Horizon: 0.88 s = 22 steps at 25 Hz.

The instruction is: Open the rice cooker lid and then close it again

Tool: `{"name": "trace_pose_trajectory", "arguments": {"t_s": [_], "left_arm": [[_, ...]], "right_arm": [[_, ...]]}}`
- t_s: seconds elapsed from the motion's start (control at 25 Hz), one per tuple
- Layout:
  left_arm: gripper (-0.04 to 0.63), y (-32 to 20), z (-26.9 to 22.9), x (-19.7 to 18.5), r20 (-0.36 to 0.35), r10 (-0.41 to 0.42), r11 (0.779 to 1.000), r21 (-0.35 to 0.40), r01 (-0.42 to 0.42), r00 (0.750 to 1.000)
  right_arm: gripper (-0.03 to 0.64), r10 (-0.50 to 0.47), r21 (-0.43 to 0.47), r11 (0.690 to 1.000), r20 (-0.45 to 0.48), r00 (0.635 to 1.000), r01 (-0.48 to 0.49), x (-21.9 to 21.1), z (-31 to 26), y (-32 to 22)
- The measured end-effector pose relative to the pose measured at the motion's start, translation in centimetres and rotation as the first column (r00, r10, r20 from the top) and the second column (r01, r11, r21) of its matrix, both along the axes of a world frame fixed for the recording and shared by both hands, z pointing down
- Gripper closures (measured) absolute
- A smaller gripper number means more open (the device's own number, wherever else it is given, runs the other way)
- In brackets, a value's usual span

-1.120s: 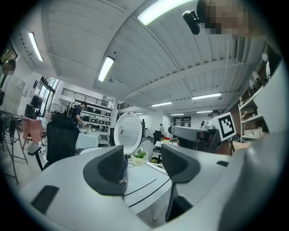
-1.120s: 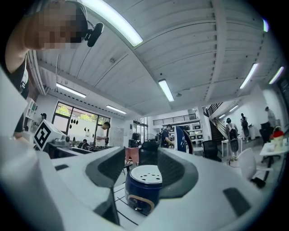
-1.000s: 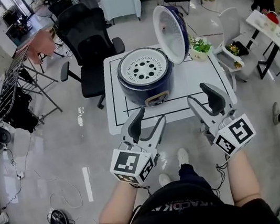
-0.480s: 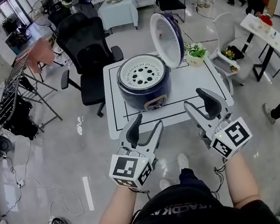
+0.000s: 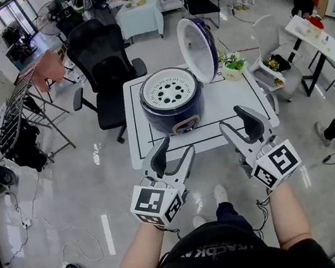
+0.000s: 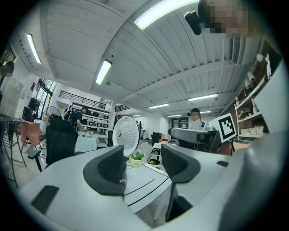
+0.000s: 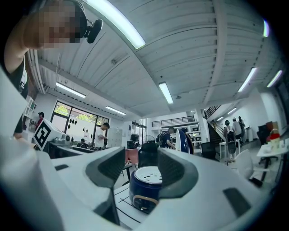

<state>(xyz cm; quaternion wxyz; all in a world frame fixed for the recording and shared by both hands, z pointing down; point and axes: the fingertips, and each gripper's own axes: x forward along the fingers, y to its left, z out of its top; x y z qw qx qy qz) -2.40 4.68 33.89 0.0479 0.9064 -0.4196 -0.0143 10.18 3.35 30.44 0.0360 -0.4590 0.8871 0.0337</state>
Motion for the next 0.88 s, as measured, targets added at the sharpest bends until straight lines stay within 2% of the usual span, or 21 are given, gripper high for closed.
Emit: {"name": "trace_pose_trajectory", "arguments": {"t_s": [0.4,0.88], "left_arm": [[0.345,-0.3,0.1,0.8,-0.003,0.023,1.000,-0.005,-0.023,1.000],[0.345,-4.4,0.1,2.8,-0.007,-0.005,1.000,-0.007,0.005,1.000]], "right_arm": [[0.408,0.031,-0.002,1.000,-0.004,1.000,-0.031,1.1,-0.2,-0.4],[0.408,0.037,-0.001,0.999,0.000,0.999,-0.037,4.4,-0.5,-5.1]]}}
